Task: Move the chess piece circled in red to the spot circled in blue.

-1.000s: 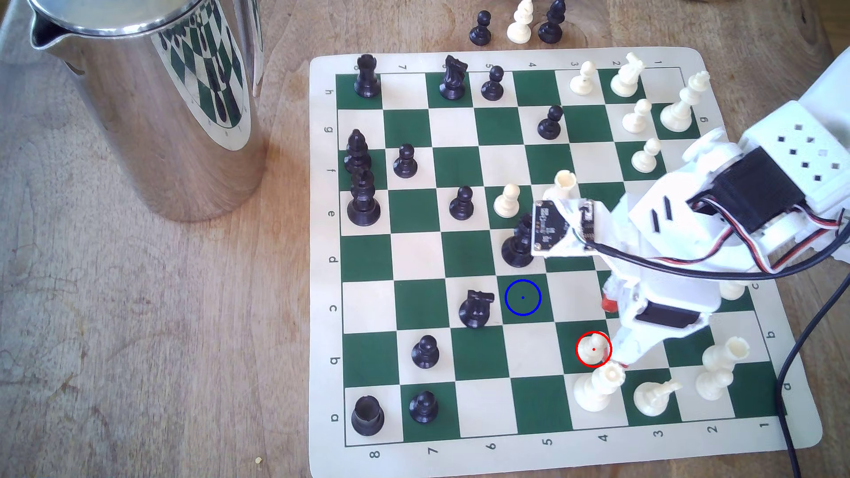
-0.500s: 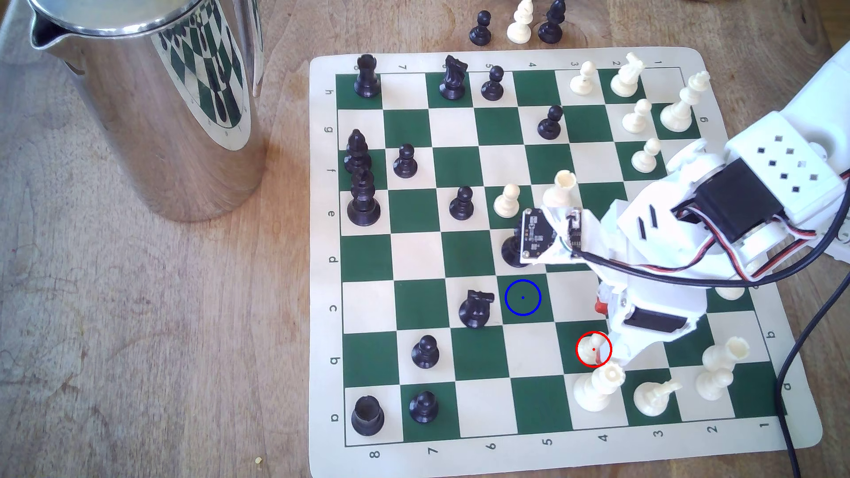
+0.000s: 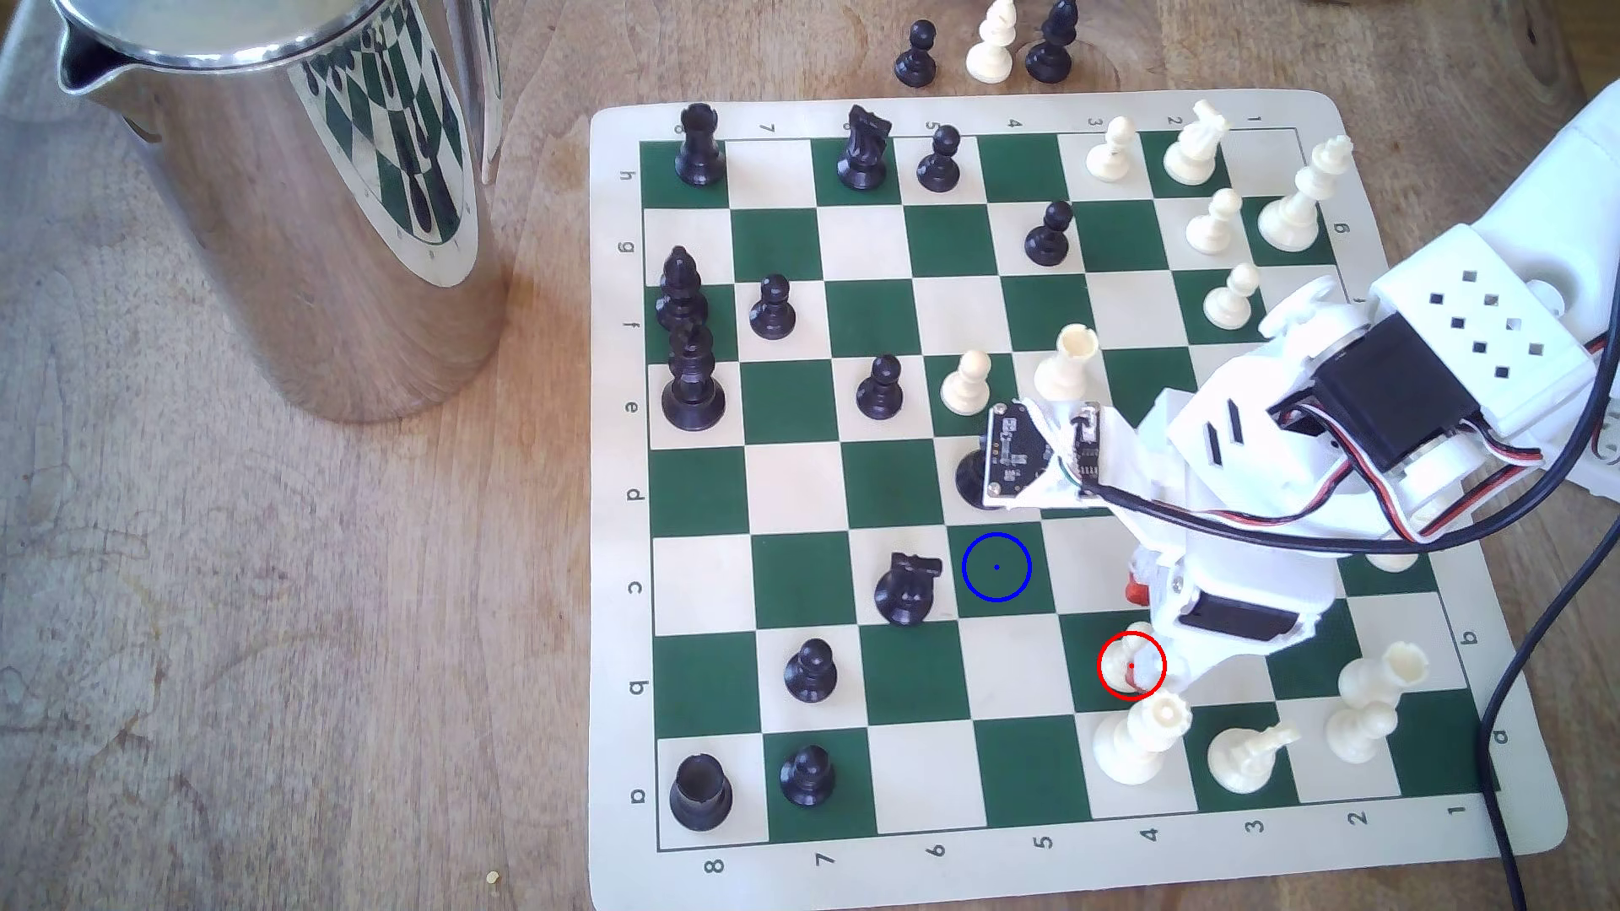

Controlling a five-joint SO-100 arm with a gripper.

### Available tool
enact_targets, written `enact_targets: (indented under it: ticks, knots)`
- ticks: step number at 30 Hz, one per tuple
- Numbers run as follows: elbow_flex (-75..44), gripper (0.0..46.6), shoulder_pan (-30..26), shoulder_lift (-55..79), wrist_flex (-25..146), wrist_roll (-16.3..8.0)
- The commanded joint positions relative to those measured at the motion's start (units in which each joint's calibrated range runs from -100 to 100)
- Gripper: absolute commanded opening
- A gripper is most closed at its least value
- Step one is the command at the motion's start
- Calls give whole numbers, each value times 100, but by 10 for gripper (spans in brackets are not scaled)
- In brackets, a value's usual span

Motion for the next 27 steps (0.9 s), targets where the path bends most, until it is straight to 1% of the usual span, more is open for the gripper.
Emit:
enact_targets:
  ticks: [1, 7, 17, 22, 25, 27]
  knots:
    - [-551, 145, -7, -81, -46, -54]
    - [-678, 155, -69, -90, -46, -98]
    - [-742, 147, -124, -98, -46, -127]
    - [-733, 119, -93, -98, -46, -132]
    - [-705, 78, -93, -90, -79, -161]
    - [-705, 64, -93, -90, -95, -186]
